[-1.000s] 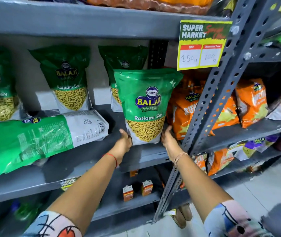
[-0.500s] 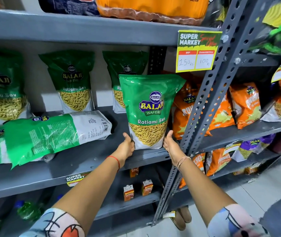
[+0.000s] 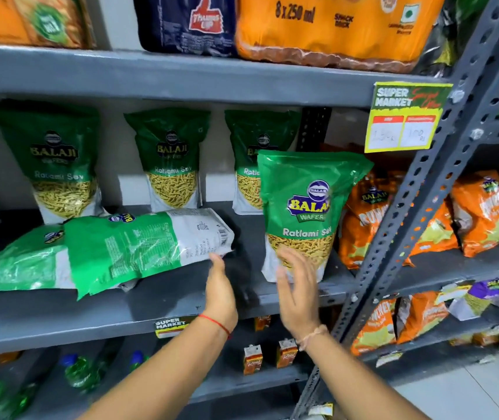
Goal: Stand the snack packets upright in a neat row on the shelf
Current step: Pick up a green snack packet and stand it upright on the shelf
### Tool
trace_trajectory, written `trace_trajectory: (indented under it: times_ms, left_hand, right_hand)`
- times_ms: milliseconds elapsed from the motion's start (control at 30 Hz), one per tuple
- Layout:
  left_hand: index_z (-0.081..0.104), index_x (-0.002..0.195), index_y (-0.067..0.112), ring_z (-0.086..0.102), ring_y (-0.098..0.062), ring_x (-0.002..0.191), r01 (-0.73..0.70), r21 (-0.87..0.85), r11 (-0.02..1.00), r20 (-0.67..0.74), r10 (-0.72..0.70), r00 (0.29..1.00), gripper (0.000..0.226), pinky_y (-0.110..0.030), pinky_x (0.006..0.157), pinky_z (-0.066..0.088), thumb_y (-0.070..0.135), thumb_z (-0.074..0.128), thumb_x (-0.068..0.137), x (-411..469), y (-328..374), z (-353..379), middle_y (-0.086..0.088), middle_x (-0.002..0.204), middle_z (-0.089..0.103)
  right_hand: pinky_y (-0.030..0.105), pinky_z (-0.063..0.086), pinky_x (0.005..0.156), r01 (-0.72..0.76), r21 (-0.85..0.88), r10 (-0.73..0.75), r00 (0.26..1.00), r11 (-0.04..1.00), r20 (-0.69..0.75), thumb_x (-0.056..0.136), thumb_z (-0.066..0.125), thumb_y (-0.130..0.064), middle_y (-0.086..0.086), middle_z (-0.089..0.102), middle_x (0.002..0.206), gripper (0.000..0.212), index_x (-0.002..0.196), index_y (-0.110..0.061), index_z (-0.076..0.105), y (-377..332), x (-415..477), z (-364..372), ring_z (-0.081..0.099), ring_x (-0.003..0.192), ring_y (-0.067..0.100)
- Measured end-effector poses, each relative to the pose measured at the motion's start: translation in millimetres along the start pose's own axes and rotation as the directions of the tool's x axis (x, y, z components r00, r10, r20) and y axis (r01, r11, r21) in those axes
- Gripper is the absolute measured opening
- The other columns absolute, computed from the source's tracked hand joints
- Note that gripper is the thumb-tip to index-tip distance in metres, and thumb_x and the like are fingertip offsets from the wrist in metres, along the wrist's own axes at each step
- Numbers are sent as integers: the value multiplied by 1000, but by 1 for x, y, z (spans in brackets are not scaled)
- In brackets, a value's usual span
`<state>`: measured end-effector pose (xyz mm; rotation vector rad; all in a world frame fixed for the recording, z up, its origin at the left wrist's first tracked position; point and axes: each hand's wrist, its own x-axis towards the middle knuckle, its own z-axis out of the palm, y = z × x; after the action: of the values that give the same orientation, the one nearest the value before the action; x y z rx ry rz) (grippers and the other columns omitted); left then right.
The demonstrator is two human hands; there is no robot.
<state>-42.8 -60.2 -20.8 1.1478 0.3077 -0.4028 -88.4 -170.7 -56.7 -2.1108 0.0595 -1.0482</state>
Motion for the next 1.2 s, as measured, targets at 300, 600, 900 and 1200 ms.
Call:
trace_trajectory:
  times_ms: [300, 600, 900, 1200]
  left_hand:
    - [42, 138, 10, 47, -32, 128, 110, -547, 830, 16, -121, 993, 57, -43, 112, 33, 47, 33, 96, 9, 52, -24, -19, 140, 49]
    - [47, 132, 7, 51, -23, 116, 63, -717, 695, -37, -128, 991, 49, -37, 113, 32, 39, 36, 97, 38, 46, -20, -13, 118, 59]
    - [57, 109, 15, 56, -18, 94, -44, -605, 795, -99, -21, 995, 36, -22, 107, 35, 37, 30, 99, 37, 38, -16, -8, 112, 56]
    - [58, 87, 15, 67, -2, 47, -253, -251, 934, -24, 255, 967, 44, -10, 34, 45, 39, 23, 99, 52, 74, -44, 7, 69, 74]
  right_hand:
    - [31, 30, 107, -267, 65, 133, 659, 962, 740, 93, 25, -51, 8, 50, 138, 53, 124, -17, 53, -86, 161, 128, 43, 127, 25]
    - [14, -2, 115, -316, -162, 274, 350, 935, 896, 93, 29, -51, 11, 11, 156, 70, 143, -5, 10, -60, 183, 202, 17, 141, 24]
    - [41, 27, 108, -179, -293, 343, 499, 939, 795, 84, 5, -69, 24, 57, 121, 84, 126, -11, 50, -60, 177, 160, 46, 122, 32]
    - [15, 30, 87, -547, 178, 444, 797, 818, 409, 92, 26, -54, 18, 47, 139, 61, 126, -9, 49, -28, 129, 119, 42, 127, 30]
